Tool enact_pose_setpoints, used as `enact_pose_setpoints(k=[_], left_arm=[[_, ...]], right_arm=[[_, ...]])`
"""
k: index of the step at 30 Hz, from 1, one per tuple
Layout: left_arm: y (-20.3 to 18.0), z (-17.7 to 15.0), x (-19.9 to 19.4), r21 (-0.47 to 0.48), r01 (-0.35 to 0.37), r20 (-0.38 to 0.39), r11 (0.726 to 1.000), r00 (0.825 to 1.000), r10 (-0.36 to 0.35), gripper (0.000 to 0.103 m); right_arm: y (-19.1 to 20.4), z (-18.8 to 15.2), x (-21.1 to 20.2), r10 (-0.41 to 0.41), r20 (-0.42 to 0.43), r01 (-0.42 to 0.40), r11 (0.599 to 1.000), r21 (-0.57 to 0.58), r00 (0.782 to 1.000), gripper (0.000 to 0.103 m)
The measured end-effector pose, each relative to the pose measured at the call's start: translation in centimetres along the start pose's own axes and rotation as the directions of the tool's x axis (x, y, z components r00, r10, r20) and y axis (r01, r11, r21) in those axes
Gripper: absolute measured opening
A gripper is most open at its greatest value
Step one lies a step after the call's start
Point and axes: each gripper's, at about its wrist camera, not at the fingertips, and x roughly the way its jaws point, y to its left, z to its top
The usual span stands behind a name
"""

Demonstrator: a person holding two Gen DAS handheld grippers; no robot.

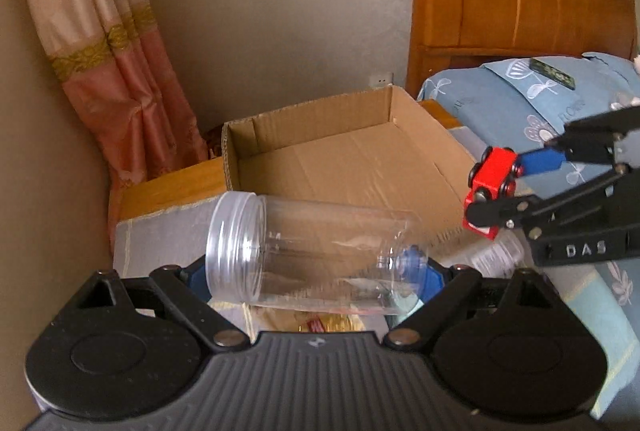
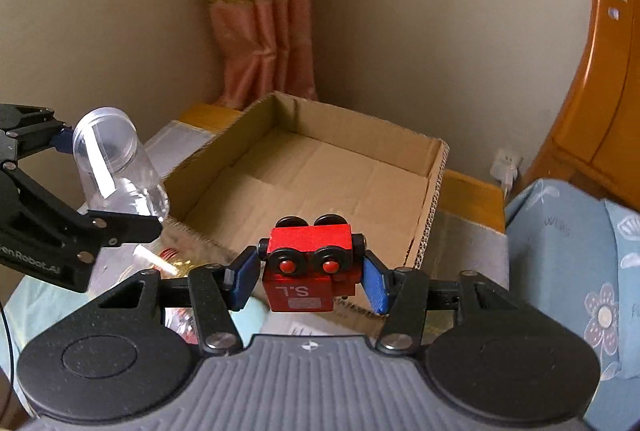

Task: Organize rigid objects
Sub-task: 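Carry jar with left gripper toward box while right gripper drops red car inside, then lower clear jar into cardboard box and open left gripper, then move left tool to red-labelled clear container while right tool approaches grey toy figure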

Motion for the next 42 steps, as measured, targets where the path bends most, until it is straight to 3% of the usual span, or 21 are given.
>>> enact_pose_setpoints(k=[3, 7, 9, 10, 19, 23, 34, 42], left_arm=[[0.1, 1.0, 1.5, -0.01, -0.027, -0.016, 1.0, 1.0, 0.027, 0.092], [0.2, 2.3, 3.0, -0.015, -0.048, -0.024, 0.999, 0.999, 0.048, 0.092], [0.2, 3.1, 3.7, -0.023, -0.055, -0.03, 0.998, 0.998, 0.054, 0.092], [0.2, 3.5, 4.0, -0.024, -0.052, -0.033, 0.998, 0.998, 0.051, 0.092], [0.1, 6.0, 7.0, -0.046, -0.072, -0.054, 0.996, 0.996, 0.069, 0.092], [0.4, 6.7, 8.0, -0.078, -0.094, -0.082, 0.993, 0.993, 0.087, 0.098], [0.4, 5.8, 6.2, -0.069, -0.102, -0.064, 0.992, 0.993, 0.098, 0.098], [0.0, 2.3, 2.6, -0.069, -0.082, -0.011, 0.994, 0.997, 0.081, 0.098]], right_arm=[[-0.7, 0.7, 1.1, -0.014, -0.005, 0.014, 0.999, 0.029, 1.0, 0.059], [-1.6, 1.4, 2.0, -0.082, 0.058, 0.079, 0.995, 0.059, 0.995, 0.062], [-2.4, 1.5, 2.5, -0.116, 0.062, 0.109, 0.989, 0.102, 0.991, 0.078], [-2.7, 1.6, 2.8, -0.109, 0.047, 0.102, 0.988, 0.117, 0.993, 0.087], [-3.3, 0.5, 2.2, -0.077, 0.01, 0.075, 0.99, 0.119, 0.997, 0.09], [-3.1, 0.3, 1.2, -0.065, 0.025, 0.062, 0.992, 0.109, 0.998, 0.102], [-2.3, -0.4, -0.5, -0.032, 0.049, 0.027, 0.994, 0.104, 0.998, 0.103], [-1.5, -4.1, -1.5, -0.004, 0.035, 0.0, 0.993, 0.122, 0.999, 0.103]])
